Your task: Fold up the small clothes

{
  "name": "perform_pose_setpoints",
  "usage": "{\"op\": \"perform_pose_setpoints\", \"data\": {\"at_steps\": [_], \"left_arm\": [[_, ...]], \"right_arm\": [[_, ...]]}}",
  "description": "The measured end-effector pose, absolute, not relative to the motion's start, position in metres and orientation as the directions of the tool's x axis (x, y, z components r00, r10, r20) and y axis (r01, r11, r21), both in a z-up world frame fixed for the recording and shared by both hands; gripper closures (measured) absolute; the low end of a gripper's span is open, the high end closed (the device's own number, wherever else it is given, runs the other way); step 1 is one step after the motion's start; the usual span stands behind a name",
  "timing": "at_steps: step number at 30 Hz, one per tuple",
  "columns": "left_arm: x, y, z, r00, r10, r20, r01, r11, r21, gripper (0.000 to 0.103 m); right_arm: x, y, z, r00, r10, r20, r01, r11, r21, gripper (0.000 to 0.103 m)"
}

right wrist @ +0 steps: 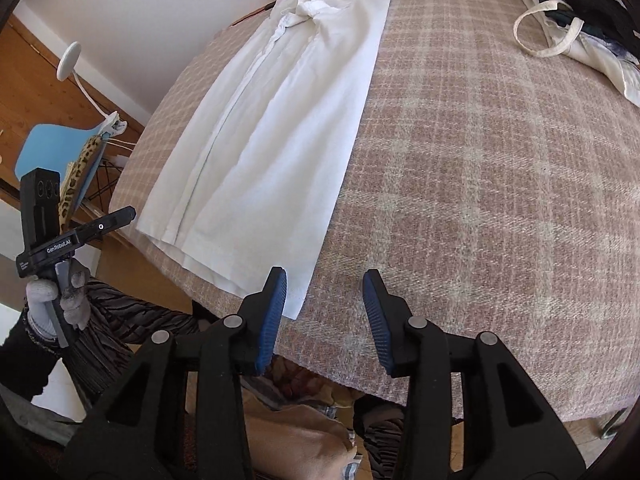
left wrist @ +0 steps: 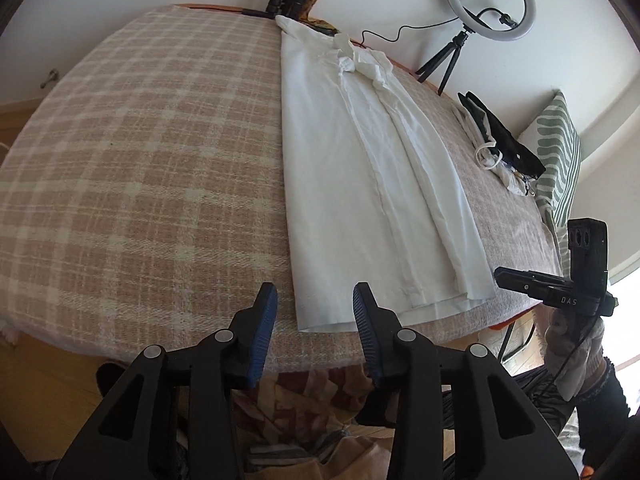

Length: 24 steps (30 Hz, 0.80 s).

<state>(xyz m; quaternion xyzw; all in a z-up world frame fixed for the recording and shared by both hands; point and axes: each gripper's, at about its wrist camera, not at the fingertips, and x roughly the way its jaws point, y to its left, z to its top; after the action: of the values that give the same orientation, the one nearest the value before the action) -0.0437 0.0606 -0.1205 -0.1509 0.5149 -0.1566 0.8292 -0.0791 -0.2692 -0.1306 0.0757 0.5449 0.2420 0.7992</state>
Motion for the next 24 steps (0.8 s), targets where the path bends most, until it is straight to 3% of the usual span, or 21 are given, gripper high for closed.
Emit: {"op": "perform_pose_setpoints", "data": {"at_steps": [10,13,17,24], "left_arm": [[-0.037,0.072,-0.141,0.348,-0.579,-0.738,0.061,0.799,-0.598,0.069],[-0.036,0.067,-0.144,0.321,-0.577,-0.751,0.081,0.807,-0.585,0.09],[-0.034,0.063,-0.145,0.314,-0.595,-0.74,0.09,0.794,-0.601,0.098],[-0.026,0.065,-0.132,0.351,-0.644,-0.68,0.094,0.747,-0.658,0.099]], "right_arm": [[-0.078,-0.281,-0.144,0.209,0.653,-0.727,-0.271,0.754,0.599,0.061],[-0.073,-0.28,-0.149,0.196,0.682,-0.705,-0.269,0.729,0.63,0.062],[-0.071,-0.268,-0.154,0.164,0.677,-0.717,-0.274,0.73,0.626,0.092],[-0.07,-0.274,-0.15,0.197,0.728,-0.656,-0.225,0.685,0.693,0.096]]}}
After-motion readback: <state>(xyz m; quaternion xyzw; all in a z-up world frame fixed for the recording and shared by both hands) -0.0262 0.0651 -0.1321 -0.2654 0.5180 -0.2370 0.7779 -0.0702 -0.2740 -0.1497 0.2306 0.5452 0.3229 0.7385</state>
